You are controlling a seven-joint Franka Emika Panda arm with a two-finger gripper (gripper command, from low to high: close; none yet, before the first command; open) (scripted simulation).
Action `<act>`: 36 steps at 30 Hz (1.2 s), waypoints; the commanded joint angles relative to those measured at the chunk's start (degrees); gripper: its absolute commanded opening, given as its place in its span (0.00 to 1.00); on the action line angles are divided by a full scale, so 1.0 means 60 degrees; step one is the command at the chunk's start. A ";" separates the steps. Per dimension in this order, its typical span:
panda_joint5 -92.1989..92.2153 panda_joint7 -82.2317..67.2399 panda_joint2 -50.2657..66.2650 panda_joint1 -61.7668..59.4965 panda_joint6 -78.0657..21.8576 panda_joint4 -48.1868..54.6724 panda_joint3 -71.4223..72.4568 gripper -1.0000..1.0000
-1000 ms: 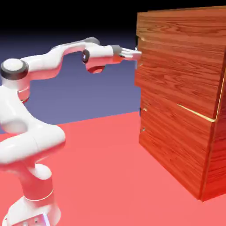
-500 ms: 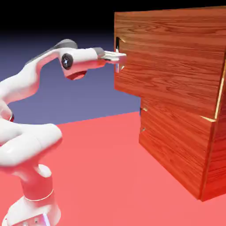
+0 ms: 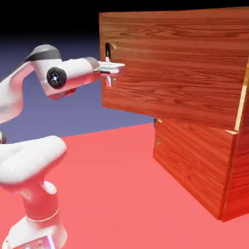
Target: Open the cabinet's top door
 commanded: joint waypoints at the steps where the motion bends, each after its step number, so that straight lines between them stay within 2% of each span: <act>1: -0.0257 -0.0155 0.0080 0.0030 -0.0261 -0.0112 -0.0344 0.00; 7: -0.0942 -0.0415 0.0056 -0.1367 -0.2699 -0.0535 -0.1851 0.00; 17: -0.4388 -0.2604 0.2868 -0.1585 -0.5273 -0.0085 -0.5245 0.00; 26: -0.7147 -0.4519 0.5983 -0.0982 -0.7006 0.1394 -0.7447 0.00; 36: -0.9467 -0.6365 0.9444 0.0569 -0.8859 0.3918 -0.9554 0.00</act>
